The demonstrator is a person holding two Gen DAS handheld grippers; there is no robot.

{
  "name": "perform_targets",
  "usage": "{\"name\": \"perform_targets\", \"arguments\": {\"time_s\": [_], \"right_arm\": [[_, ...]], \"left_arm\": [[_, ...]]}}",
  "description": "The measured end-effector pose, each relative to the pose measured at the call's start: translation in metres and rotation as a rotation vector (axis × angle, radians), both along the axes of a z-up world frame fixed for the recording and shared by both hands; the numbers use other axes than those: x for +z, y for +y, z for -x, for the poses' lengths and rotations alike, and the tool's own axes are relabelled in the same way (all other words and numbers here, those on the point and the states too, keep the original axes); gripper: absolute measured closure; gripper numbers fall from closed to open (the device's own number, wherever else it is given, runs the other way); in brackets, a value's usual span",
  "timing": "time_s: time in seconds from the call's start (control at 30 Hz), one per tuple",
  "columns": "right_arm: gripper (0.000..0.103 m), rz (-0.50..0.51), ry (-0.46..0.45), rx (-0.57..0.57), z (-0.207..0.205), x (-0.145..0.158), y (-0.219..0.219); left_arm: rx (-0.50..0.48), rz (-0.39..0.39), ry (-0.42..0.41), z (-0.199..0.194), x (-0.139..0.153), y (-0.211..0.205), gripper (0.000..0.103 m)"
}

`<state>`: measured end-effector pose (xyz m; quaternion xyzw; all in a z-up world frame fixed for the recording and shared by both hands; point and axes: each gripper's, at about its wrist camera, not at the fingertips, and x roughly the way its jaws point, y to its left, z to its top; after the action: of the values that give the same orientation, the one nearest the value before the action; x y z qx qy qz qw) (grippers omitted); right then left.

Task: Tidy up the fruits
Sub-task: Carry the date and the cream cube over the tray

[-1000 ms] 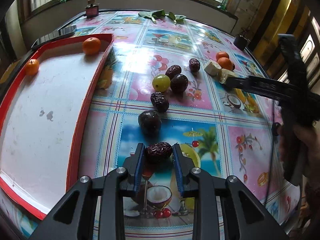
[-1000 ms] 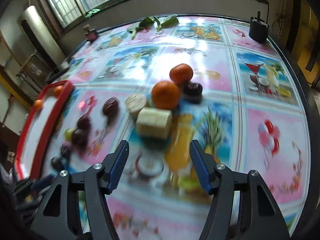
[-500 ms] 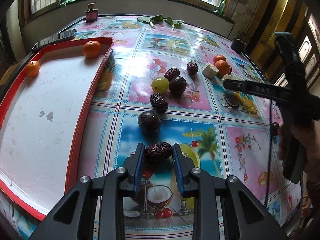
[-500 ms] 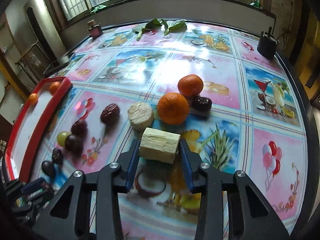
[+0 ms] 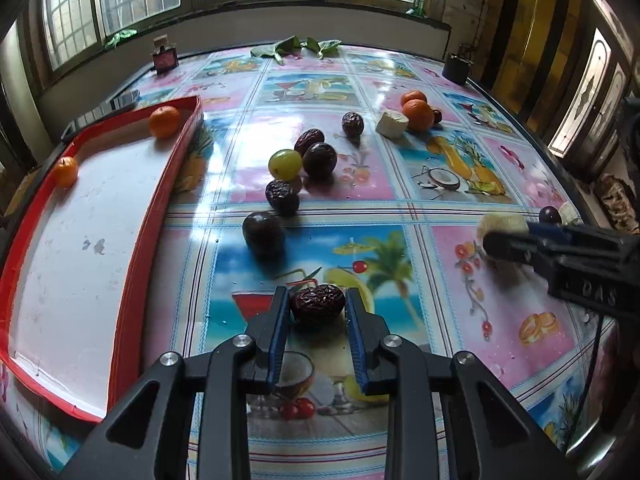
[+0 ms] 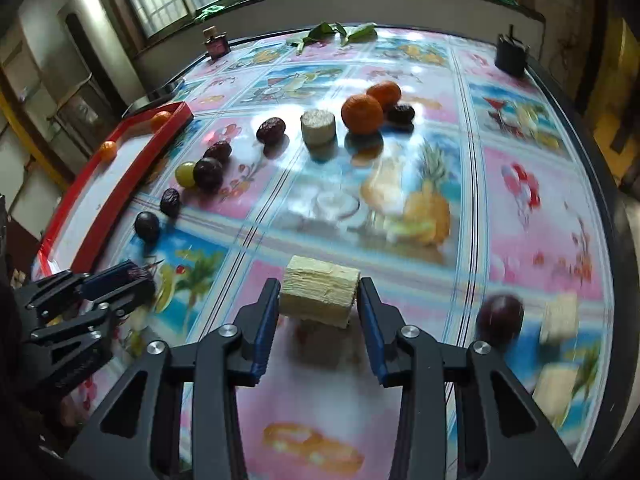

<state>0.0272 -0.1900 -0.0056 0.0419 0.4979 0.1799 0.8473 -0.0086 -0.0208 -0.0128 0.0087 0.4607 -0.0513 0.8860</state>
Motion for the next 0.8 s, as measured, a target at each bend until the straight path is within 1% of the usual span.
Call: {"name": "perform_targets", "arguments": {"time_s": [0.2, 0.33, 0.57, 0.8], "right_arm": [[0.062, -0.003, 0.023, -0.019, 0.026, 0.001, 0.004], [0.062, -0.006, 0.031, -0.023, 0.036, 0.002, 0.012], [0.062, -0.016, 0.007, 0.0, 0.039, 0.017, 0.037], [0.062, -0.03, -0.02, 0.049, 0.033, 0.031, 0.07]], "left_arm": [[-0.025, 0.022, -0.007, 0.006, 0.005, -0.004, 0.076], [-0.031, 0.044, -0.014, 0.007, 0.011, -0.003, 0.076], [-0.026, 0.066, -0.03, 0.008, 0.02, 0.009, 0.076], [0.012, 0.081, -0.06, 0.008, 0.035, 0.034, 0.076]]}}
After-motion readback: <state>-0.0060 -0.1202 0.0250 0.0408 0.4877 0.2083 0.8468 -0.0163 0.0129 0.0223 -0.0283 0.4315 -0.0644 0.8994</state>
